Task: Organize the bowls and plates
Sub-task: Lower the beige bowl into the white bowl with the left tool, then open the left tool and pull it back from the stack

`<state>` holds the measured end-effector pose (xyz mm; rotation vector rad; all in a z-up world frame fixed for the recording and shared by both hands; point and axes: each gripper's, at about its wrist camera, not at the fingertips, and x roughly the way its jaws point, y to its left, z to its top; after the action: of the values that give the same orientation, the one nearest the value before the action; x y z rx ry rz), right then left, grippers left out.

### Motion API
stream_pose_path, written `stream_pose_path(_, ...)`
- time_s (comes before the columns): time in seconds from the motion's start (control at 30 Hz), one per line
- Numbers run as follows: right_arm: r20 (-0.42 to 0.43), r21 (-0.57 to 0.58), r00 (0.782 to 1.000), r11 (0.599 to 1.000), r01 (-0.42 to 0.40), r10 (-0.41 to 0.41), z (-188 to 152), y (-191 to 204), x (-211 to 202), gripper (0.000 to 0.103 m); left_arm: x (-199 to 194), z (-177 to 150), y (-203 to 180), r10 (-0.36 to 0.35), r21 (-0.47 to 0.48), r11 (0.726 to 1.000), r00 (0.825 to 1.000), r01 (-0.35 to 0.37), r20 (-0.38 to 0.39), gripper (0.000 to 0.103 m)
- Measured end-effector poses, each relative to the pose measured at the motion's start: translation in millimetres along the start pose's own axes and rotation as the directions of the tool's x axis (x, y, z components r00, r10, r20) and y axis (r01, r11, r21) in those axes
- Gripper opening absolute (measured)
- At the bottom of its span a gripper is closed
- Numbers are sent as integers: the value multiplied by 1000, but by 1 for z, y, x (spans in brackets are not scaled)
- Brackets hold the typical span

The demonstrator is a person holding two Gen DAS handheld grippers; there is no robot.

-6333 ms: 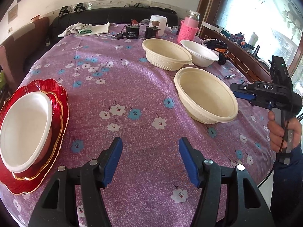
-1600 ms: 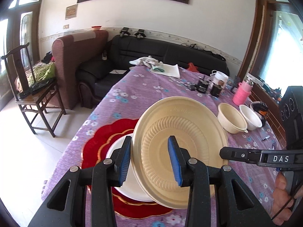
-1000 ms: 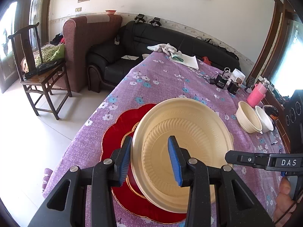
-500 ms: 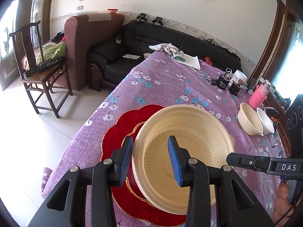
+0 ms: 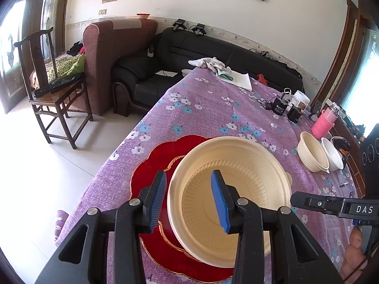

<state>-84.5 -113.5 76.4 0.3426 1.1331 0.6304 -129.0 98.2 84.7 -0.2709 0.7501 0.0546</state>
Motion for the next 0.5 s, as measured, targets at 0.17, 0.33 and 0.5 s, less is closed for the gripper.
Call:
stream_pose_path(0.17,16,17,1000,1000,-8,8,-1,-9,-8,15,-5,1,-3,4,4,1000,1000,-4,11,41)
stream_pose_path(0.33,40,40,999,999,-17,15,-1,-21,-19,15,-10,2,-14,3,23,1000,1000,-4,20,43)
stream_pose_path(0.5,66,68,998,997,-24,19,-1,-38,-31,15,-18,1,-36,-7,67,998,1000,5,27,43)
